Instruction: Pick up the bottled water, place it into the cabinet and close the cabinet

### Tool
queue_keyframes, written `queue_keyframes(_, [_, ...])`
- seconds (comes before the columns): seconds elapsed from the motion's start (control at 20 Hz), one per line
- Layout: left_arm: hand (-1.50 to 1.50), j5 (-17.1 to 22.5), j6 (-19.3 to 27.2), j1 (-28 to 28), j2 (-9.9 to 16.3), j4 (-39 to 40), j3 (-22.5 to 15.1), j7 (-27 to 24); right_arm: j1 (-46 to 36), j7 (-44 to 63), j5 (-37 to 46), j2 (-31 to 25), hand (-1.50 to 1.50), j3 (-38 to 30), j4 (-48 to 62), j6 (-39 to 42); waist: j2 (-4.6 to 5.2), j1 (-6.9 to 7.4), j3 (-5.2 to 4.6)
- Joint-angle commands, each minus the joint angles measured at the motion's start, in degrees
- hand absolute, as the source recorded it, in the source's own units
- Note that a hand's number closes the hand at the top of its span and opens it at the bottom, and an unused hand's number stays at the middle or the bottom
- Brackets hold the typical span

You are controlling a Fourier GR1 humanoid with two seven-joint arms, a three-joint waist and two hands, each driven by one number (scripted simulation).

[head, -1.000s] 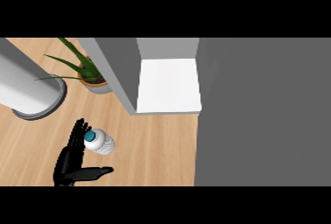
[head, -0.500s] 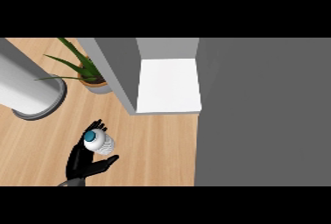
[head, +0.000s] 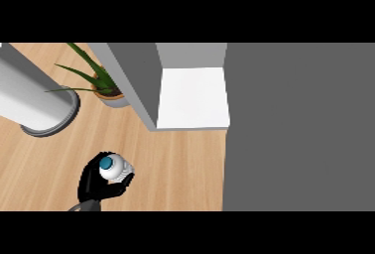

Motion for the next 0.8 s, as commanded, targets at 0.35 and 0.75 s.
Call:
queue_keyframes(0.35, [1.50,0.95,0.04,1.77,-2.85,1.02,-2.32,-7.61,0.80,1.52,-2.01,-0.25,-1.50,-1.08,-5.02,-0.17,0.48,0.26,-1.20])
queue_keyframes(0.75, [1.50,9.34,2.12,-3.54,-3.40,0.38,-10.85,-2.92,1.92,2.43,-0.68,0.31,-1.50,1.80,-5.94,-0.51,0.41,-0.04,-1.21])
